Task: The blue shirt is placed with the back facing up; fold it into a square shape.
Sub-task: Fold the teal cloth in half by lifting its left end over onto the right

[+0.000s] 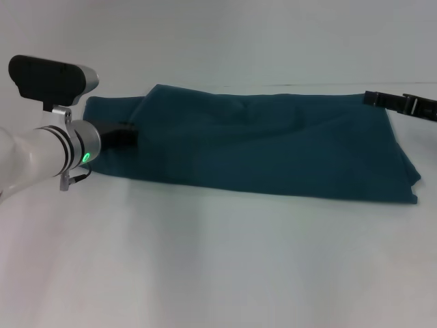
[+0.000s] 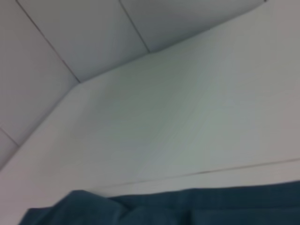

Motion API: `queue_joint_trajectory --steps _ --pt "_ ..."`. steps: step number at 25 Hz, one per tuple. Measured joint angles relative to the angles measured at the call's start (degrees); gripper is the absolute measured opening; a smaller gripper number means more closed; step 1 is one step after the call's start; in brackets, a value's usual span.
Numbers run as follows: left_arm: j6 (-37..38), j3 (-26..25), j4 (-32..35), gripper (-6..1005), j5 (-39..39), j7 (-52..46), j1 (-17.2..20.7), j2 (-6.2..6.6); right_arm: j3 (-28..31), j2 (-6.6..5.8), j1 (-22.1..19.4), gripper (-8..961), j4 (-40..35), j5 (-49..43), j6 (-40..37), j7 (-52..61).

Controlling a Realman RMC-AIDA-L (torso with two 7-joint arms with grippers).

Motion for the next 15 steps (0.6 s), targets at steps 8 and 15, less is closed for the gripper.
queue_joint_trajectory --steps 8,15 --pt "0.0 0.0 0.5 44 0.0 0.0 0.2 0.00 -0.1 -0.12 0.2 787 0.0 -5.9 2.7 5.7" --pt "0.0 0.0 1.1 43 0.0 0.0 0.5 -0.05 -0.2 -0.20 -0.2 787 0.4 -6.4 3.8 7.9"
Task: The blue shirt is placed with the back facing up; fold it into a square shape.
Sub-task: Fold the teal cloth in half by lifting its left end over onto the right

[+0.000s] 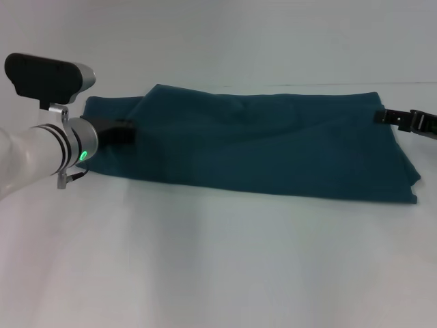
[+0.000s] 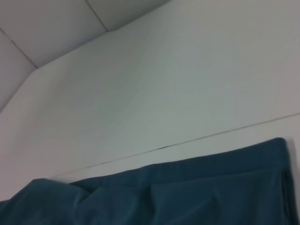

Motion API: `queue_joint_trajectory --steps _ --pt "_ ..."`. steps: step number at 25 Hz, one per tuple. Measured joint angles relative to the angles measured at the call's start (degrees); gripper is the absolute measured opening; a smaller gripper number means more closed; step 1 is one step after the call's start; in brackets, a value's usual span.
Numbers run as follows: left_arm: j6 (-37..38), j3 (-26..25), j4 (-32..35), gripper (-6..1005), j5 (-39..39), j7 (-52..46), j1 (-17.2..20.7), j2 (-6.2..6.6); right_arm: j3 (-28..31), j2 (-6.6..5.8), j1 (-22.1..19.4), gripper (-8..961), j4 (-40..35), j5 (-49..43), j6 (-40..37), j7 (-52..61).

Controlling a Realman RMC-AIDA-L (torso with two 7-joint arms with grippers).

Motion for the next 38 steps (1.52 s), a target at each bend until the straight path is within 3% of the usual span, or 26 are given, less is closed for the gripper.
queue_joint_trajectory --steps 38 --pt "0.2 0.0 0.0 45 0.0 0.0 0.6 -0.04 -0.1 0.12 -0.3 779 3.3 -3.8 2.5 2.5"
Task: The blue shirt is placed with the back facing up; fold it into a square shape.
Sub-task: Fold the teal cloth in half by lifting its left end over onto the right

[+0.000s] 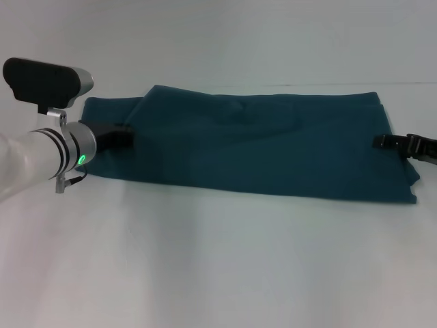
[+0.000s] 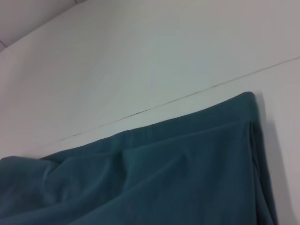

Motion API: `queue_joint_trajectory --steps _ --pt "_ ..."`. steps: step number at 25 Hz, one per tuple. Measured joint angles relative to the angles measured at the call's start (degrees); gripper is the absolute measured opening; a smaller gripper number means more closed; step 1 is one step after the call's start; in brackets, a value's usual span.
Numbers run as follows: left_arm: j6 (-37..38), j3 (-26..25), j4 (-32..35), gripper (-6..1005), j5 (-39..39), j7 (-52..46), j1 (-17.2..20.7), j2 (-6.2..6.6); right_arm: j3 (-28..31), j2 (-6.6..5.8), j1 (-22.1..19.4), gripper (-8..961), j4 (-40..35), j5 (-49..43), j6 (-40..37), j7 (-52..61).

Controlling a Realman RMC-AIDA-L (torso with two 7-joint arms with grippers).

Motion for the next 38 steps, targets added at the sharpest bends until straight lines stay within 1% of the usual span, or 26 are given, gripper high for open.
queue_joint_trajectory --steps 11,16,23,28,31,38 --pt "0.0 0.0 0.0 44 0.0 0.0 0.0 0.00 -0.5 0.47 0.3 775 0.2 0.0 0.6 -0.2" --pt "-0.1 0.0 0.0 44 0.0 0.0 -0.1 0.00 -3.2 0.64 0.7 600 0.9 -0.1 2.7 0.0" --pt "-0.2 0.0 0.0 44 0.0 0.1 -0.2 0.00 -3.6 0.85 0.8 349 0.9 -0.1 2.8 0.0" --pt "-0.3 0.0 0.0 45 0.0 0.1 -0.2 0.00 -3.6 0.85 0.8 118 0.8 -0.1 2.8 -0.2" --pt "-0.3 0.0 0.6 45 0.0 0.1 -0.1 0.00 -3.5 0.85 0.8 10 0.8 0.0 2.8 -0.3" --pt "-0.3 -0.4 1.5 45 0.0 0.1 0.8 -0.08 -3.4 0.86 0.7 10 0.9 0.1 3.1 0.0"
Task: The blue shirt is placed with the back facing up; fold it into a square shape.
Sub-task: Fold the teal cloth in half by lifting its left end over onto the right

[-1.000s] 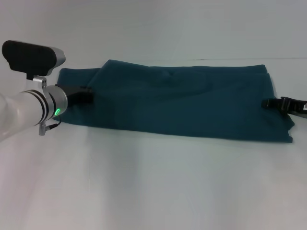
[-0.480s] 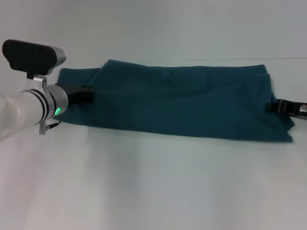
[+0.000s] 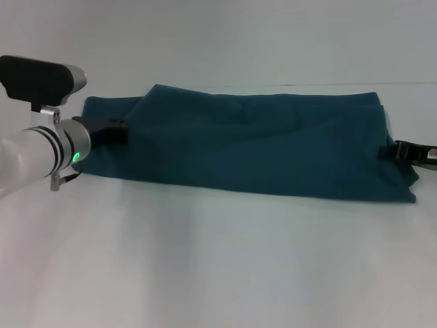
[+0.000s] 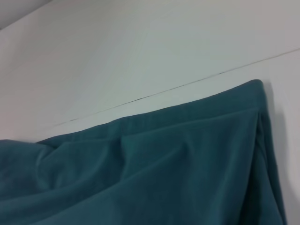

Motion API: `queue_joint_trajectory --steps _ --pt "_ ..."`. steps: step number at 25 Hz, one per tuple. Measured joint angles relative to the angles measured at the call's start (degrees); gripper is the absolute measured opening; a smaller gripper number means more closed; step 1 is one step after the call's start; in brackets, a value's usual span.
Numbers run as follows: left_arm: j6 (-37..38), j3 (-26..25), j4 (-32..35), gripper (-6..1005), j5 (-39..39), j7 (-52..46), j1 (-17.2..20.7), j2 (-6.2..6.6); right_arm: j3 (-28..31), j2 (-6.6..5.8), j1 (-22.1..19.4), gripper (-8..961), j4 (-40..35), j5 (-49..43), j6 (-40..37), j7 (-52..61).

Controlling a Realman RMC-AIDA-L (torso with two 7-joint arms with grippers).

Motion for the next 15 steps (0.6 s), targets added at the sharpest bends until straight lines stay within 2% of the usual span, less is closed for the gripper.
queue_joint_trajectory --steps 15 --pt "0.1 0.0 1.1 90 0.0 0.0 1.1 -0.09 0.0 0.09 0.0 10 0.0 0.0 0.2 0.0"
